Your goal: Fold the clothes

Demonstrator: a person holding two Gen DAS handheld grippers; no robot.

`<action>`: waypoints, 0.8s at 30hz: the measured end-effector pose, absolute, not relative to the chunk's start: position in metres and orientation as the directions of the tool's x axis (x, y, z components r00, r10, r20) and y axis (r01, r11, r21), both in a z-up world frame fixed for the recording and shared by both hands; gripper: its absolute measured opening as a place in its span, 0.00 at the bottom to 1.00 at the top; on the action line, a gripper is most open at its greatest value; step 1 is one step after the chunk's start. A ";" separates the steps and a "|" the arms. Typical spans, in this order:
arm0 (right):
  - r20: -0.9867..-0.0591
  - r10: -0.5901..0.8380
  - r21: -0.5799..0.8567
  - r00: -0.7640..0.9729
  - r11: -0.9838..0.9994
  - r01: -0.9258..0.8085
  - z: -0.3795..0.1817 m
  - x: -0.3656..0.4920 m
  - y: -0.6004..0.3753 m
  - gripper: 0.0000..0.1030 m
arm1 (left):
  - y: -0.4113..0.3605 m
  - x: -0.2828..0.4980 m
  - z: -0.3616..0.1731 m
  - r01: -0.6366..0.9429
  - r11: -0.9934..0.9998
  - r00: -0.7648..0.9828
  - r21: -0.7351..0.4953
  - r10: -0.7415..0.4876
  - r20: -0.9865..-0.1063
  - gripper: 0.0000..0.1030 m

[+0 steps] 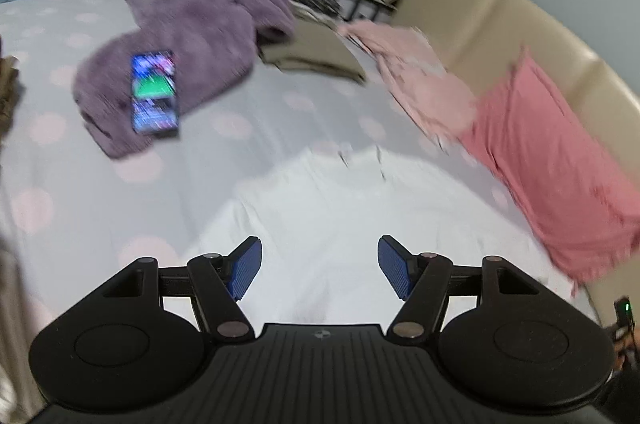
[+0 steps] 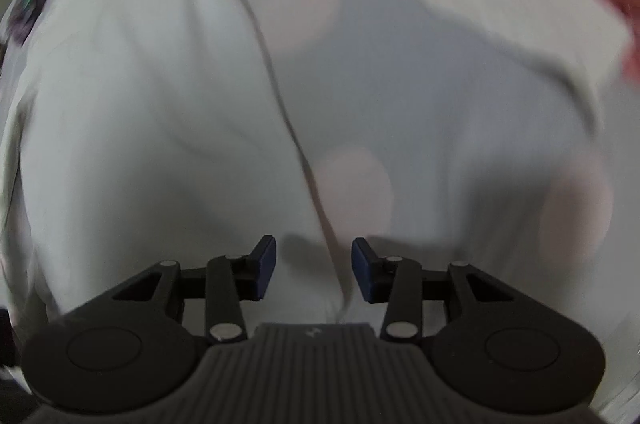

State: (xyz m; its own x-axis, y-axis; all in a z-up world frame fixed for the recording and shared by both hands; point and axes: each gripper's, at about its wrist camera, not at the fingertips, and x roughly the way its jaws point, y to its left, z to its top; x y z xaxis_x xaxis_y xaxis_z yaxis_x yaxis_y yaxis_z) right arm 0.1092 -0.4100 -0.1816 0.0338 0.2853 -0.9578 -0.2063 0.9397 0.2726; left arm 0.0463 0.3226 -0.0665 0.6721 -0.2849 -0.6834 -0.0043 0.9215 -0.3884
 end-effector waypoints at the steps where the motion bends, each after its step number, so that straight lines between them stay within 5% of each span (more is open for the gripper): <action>1: -0.955 0.293 0.279 0.046 0.939 -0.199 -0.187 0.102 -0.414 0.44 | 0.318 0.041 -0.076 0.007 0.919 0.667 -0.395 -0.298 -0.682 0.61; 8: -0.895 0.437 0.418 0.094 0.892 -0.172 -0.189 0.078 -0.434 0.45 | 0.312 0.008 -0.114 0.021 0.913 0.641 -0.408 -0.325 -0.696 0.61; 11: -0.887 0.450 0.431 0.105 0.888 -0.161 -0.192 0.074 -0.439 0.05 | 0.314 0.003 -0.123 0.007 0.914 0.633 -0.406 -0.318 -0.706 0.61; 18: -0.879 0.474 0.469 0.049 0.878 -0.095 -0.170 0.068 -0.455 0.03 | 0.318 0.000 -0.131 0.021 0.933 0.637 -0.359 -0.289 -0.714 0.61; 24: -0.942 0.328 0.334 -0.066 0.935 -0.118 -0.185 0.086 -0.435 0.03 | 0.335 -0.007 -0.140 -0.038 0.916 0.657 -0.399 -0.278 -0.700 0.61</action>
